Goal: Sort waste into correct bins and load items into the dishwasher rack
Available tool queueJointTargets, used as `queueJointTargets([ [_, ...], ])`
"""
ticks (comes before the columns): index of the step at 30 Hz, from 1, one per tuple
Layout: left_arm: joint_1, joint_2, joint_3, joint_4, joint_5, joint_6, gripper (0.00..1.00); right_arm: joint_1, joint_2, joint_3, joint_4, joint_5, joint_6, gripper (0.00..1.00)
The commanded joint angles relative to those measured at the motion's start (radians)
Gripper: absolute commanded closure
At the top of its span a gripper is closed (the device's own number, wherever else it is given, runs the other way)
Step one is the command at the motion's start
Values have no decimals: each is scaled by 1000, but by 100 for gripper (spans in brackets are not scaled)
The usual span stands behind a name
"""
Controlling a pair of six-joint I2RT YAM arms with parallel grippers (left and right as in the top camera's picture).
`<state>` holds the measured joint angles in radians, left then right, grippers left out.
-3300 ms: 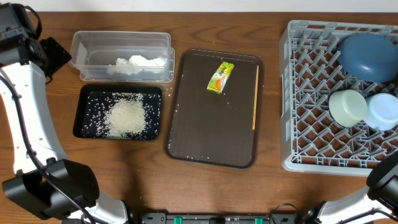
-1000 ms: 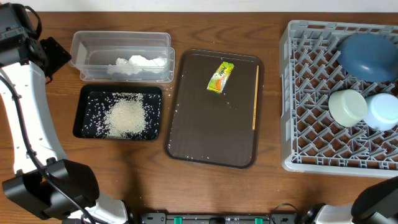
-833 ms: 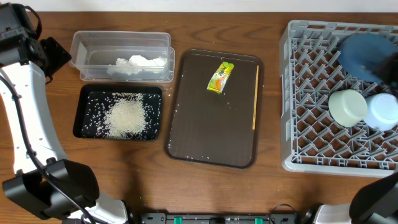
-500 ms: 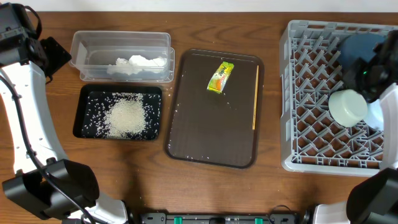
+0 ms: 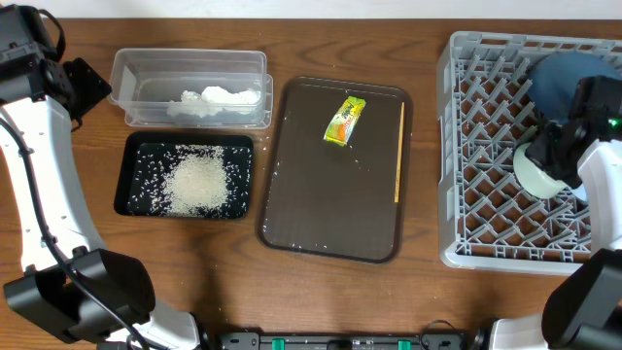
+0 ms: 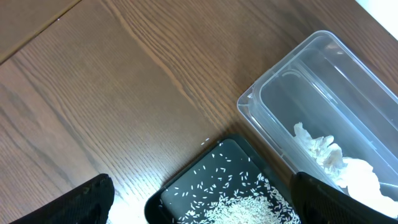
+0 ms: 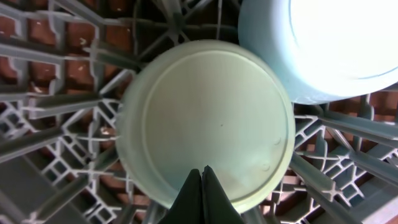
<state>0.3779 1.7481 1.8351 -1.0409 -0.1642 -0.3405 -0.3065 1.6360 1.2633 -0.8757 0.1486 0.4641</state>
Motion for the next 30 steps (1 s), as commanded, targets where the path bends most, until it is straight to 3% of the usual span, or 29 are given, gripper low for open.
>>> queueJointTargets([
  [1,3,-3,3,-2,-12,-2,8,-1,10,-52,29,12,18,99],
  [8,3,-3,3,-2,-12,-2,7,-1,6,-98,80,-26,21,99],
  [20,3,-3,3,-2,-12,-2,8,-1,-92,-8,64,-16,19,99],
  [30,3,-3,3,-2,-12,-2,7,-51,-131,-3,314,185,-22,99],
])
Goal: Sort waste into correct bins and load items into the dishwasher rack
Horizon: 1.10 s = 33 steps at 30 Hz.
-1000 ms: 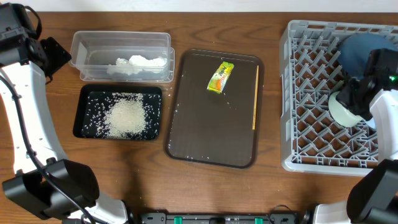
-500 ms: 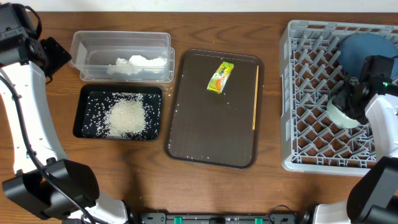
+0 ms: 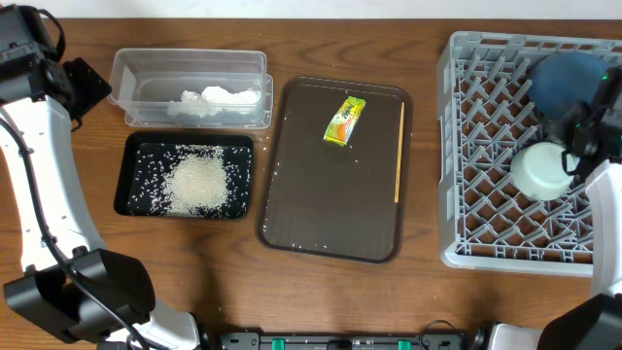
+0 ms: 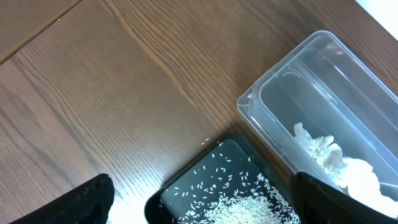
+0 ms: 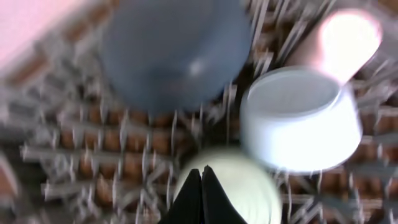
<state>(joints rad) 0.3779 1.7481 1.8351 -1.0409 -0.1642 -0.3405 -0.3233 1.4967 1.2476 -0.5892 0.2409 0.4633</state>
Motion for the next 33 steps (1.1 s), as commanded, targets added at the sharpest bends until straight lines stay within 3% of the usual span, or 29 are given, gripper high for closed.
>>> queueJointTargets([
  [1,3,-3,3,-2,-12,-2,7,-46,18,13,51,92,-29,99],
  [13,3,-3,3,-2,-12,-2,8,-195,193,13,180,92,-42,99],
  [33,3,-3,3,-2,-12,-2,7,-220,222,13,-16,62,-41,99],
])
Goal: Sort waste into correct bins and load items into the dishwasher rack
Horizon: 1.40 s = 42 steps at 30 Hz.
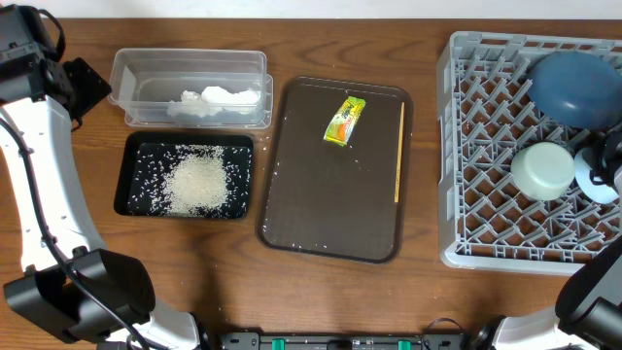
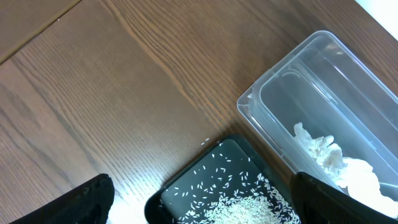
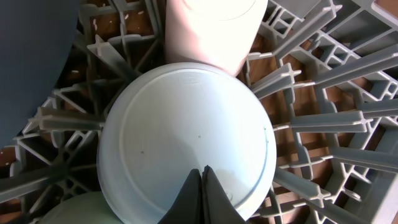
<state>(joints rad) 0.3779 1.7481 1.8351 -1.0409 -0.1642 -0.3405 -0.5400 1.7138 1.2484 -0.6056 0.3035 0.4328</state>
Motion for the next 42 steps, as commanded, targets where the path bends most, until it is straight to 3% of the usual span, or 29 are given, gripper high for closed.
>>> queueJointTargets([
  [1,3,-3,3,-2,-12,-2,7,-3,3,12,0,-1,-10,99],
  [7,3,-3,3,-2,-12,-2,7,-2,-37,12,0,-50,-11,99],
  [16,3,-3,3,-2,-12,-2,7,6,-176,12,18,-432,-11,99],
  [26,3,-3,3,-2,-12,-2,8,210,-272,12,76,-577,-11,98],
  [33,3,-3,3,-2,-12,-2,7,459,-268,42,148,-573,-12,77],
  [36,3,-3,3,-2,-12,-2,7,560,-247,139,87,-507,-43,69],
  [42,3,-3,3,-2,-12,-2,7,707,-101,500,-256,-304,-104,66],
])
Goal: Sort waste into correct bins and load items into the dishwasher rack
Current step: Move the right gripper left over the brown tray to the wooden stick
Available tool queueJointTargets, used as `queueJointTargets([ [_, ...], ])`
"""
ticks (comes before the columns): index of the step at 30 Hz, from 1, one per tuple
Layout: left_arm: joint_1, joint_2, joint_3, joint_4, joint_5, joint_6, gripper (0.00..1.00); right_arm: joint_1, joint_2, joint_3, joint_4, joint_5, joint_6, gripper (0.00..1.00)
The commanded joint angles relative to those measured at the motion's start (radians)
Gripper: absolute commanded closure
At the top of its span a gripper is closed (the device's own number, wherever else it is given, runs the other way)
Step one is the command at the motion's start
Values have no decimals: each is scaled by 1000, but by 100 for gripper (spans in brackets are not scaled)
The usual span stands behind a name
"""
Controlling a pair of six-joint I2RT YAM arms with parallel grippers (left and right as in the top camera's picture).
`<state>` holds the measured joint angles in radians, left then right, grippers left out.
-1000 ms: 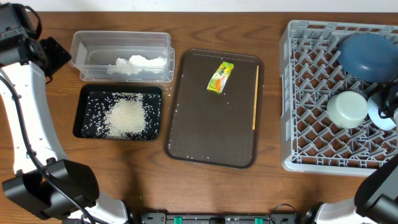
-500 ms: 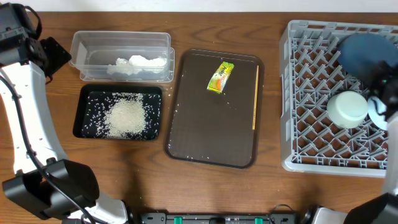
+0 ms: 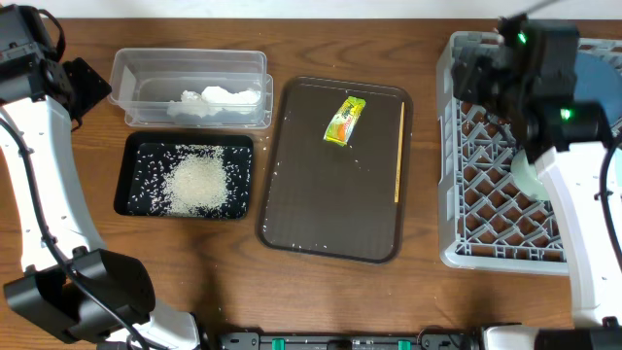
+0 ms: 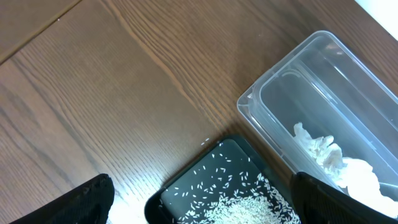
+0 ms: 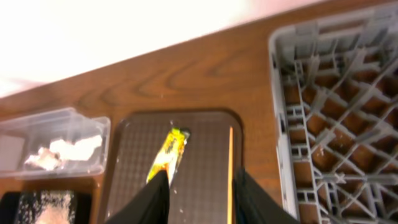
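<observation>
A yellow wrapper (image 3: 344, 121) (image 5: 166, 154) and a thin wooden chopstick (image 3: 398, 151) (image 5: 229, 168) lie on the brown tray (image 3: 321, 204). My right gripper (image 5: 200, 202) is open and empty, high over the grey dishwasher rack's (image 3: 486, 194) far-left corner, facing the tray. In the rack, a dark blue bowl (image 3: 595, 73) and a pale green cup (image 3: 523, 178) show partly behind the arm. My left gripper (image 4: 202, 204) hangs open and empty over the black rice tray's (image 4: 186, 193) corner.
A clear bin (image 3: 190, 87) holding crumpled white tissue (image 3: 219, 97) stands at the back left. In front of it sits the black tray with rice (image 3: 185, 175). Bare wood lies between the brown tray and the rack.
My right gripper was shut just above a light blue bowl at the rack's right side. Now it is open, high over the rack's far-left corner, looking at the tray. Left arm unchanged.
My right gripper was shut close over the upturned pale green cup in the rack. It then stood higher over the dishes, then shut low above the light blue bowl. Now it is open near the tray. The wrapper, chopstick and left arm stayed put.
</observation>
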<state>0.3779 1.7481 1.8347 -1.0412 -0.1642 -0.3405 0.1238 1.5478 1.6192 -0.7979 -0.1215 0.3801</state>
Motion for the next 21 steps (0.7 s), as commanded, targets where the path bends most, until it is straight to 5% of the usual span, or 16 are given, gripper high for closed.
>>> queueJointTargets([
  [1,3,-3,3,-2,-12,-2,8,61,105,199,-131,122,-72,65],
  [4,3,-3,3,-2,-12,-2,7,100,225,367,-309,121,-111,56],
  [7,3,-3,3,-2,-12,-2,7,123,311,420,-369,103,-154,17],
  [9,3,-3,3,-2,-12,-2,7,139,354,414,-370,45,-153,2],
  [18,3,-3,3,-2,-12,-2,7,182,539,407,-364,-42,-135,1],
  [21,3,-3,3,-2,-12,-2,7,182,603,407,-373,-40,-67,21],
])
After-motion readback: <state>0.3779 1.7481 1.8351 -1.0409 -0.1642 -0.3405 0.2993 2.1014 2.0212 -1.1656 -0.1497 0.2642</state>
